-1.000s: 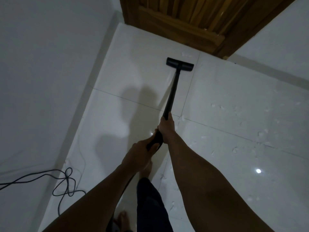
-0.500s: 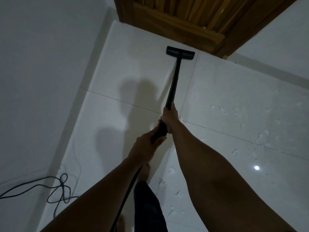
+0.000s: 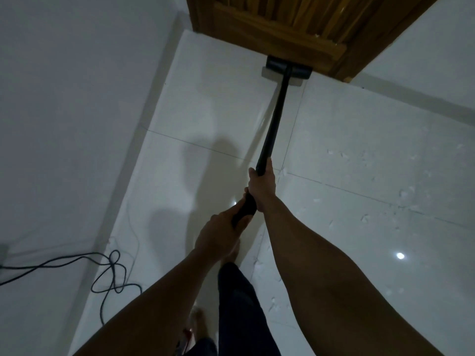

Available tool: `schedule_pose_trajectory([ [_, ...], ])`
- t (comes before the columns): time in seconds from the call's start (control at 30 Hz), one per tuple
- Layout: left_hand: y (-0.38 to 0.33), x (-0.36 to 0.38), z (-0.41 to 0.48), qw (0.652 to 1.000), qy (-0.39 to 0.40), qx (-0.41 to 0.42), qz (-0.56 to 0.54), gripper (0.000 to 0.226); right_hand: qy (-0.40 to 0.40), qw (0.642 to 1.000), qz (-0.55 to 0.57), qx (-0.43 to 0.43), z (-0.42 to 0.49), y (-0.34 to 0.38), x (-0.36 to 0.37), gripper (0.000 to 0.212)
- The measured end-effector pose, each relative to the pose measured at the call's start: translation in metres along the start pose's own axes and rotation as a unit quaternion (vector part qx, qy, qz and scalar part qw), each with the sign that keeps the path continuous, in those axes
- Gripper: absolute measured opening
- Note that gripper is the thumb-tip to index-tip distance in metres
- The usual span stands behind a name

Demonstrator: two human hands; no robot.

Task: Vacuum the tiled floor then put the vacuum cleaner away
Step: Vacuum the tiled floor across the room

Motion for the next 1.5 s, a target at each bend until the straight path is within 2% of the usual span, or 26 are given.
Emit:
schedule_pose_trajectory([
  [0.23,0.027,0.015,-0.104,0.999,0.014,0.007,0.04,0.05,-0.014,0.999,-0.005,-0.033,-0.088,-0.063,-0.004,0.069],
  [0.53,0.095,0.058,-0.278,0.997,0.027,0.025,0.072,0.054,-0.005,0.999,0.006,-0.041,-0.234,-0.195,-0.002,0.07],
  [0.67,0.129,0.089,-0.347,0.999,0.036,0.011,0.035,0.049,0.002,0.999,0.008,-0.031,-0.291,-0.253,-0.008,0.071],
  [1.03,0.168,0.181,-0.495,0.997,0.025,0.069,0.037,0.052,0.015,0.999,-0.033,-0.022,-0.407,-0.388,-0.052,0.071],
  [1.17,0.181,0.225,-0.553,0.996,0.01,0.088,-0.01,0.043,0.033,0.997,-0.056,-0.035,-0.443,-0.443,-0.072,0.07],
  [1.27,0.191,0.266,-0.61,0.993,0.0,0.11,-0.036,0.045,0.05,0.997,-0.051,-0.03,-0.479,-0.498,-0.091,0.07],
  [1.5,0.223,0.345,-0.722,0.994,0.014,0.076,-0.082,0.046,0.061,0.998,-0.031,0.008,-0.546,-0.619,-0.126,0.07],
])
Point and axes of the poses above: each hand's wrist, its own z-axis towards the middle knuckle, its own x-axis out of the palm, y = z × x, the point moved 6 cm from there along z, towards the middle knuckle, and after that the axes turned 2 degrees about y, right-handed, at the moved point
